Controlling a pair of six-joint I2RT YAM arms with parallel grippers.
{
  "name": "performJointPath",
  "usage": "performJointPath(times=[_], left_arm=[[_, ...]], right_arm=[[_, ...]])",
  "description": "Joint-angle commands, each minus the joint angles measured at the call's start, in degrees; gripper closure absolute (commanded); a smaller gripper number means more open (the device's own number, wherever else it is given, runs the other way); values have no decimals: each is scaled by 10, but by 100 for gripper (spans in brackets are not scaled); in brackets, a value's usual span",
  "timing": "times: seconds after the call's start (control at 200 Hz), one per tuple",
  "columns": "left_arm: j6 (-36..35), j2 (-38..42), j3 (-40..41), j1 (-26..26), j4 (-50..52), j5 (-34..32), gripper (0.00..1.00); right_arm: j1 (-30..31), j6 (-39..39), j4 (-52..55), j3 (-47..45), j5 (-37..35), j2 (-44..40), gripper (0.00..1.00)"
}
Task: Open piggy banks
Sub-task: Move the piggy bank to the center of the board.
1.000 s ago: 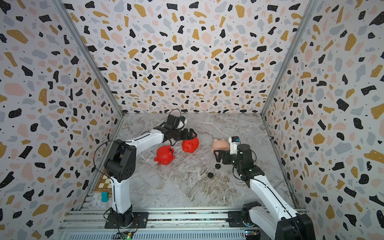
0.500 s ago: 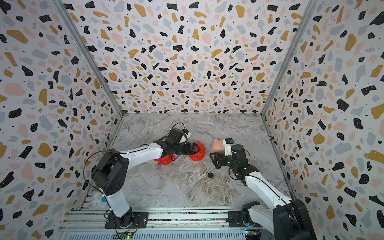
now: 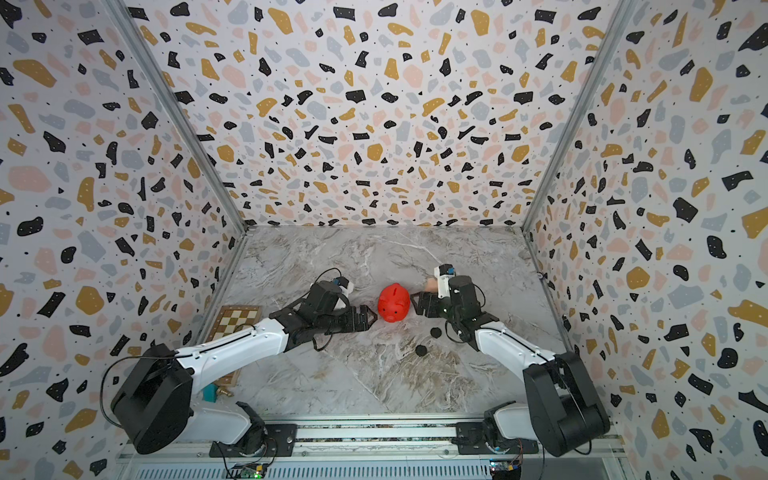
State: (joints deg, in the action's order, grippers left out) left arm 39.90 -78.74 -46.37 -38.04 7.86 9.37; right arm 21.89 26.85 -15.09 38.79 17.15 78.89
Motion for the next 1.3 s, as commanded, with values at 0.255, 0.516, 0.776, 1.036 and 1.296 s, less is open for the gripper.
performJointPath(times=[0.255,0.516,0.776,1.036,1.296], left_arm=[[7,26,59,28,39,-66,1],[-56,-6,25,84,-1,-58,1],[-93,-63,-20,129,-42,-57,1],[-92,-71,-41,131,-49,-29,1],[2,-16,14,126,-96,32,1]], right_arm=[[35,-7,-11,157,-5,165,20],[54,-29,20,210,20,229,29],[99,-1,16,150,1,191,29],[134,31,38,124,-46,143,28],[130,15,117,113,-133,61,25]])
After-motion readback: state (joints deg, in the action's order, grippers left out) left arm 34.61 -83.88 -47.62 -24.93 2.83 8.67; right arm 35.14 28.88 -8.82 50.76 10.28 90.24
